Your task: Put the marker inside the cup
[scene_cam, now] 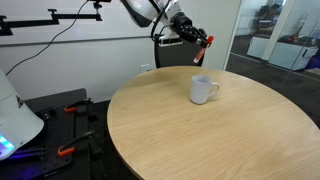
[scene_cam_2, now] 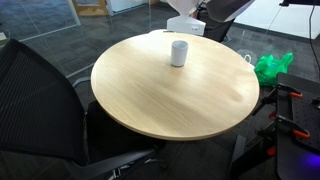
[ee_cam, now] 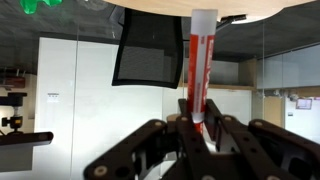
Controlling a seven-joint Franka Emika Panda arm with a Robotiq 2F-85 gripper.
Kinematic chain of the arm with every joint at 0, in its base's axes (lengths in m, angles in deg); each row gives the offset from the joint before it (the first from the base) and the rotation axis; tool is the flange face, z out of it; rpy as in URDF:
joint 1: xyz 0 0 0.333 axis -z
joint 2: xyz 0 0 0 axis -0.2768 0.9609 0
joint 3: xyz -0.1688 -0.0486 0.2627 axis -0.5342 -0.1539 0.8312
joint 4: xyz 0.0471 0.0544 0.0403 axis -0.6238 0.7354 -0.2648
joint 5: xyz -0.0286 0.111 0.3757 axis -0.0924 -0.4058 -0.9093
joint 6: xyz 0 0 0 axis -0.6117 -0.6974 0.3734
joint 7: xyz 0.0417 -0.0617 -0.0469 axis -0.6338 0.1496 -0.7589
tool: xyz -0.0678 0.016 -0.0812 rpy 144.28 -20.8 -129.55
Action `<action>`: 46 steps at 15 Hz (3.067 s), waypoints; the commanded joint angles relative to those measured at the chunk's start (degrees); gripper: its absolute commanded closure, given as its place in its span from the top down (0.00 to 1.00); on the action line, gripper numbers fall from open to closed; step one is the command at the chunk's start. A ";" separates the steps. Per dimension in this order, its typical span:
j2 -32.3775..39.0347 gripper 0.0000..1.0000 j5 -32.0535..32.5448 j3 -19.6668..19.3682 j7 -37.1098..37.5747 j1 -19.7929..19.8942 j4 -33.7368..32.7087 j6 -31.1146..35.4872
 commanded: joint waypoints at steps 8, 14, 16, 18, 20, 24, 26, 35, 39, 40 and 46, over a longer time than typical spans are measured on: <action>6.02 0.05 3.38 1.14 -0.06 2.20 -3.10 3.42; 9.24 0.05 4.21 0.78 0.04 3.84 -4.52 7.42; 10.26 0.05 4.33 0.63 0.08 4.18 -4.91 8.46; 11.30 0.05 4.54 0.50 0.02 4.27 -5.41 8.91; 12.02 0.30 4.81 0.44 0.02 4.21 -5.81 8.96; 12.23 0.68 4.57 0.47 0.36 3.95 -6.23 8.25; 11.67 0.83 4.54 0.45 0.78 3.74 -6.04 7.90; 2.37 1.00 3.40 1.64 5.02 1.33 -1.07 3.70; -0.84 1.00 3.41 2.95 5.23 1.34 0.55 3.95; 2.37 1.00 3.64 2.79 3.22 1.71 -2.77 3.99; 1.03 1.00 3.60 3.19 3.36 1.69 -1.43 4.00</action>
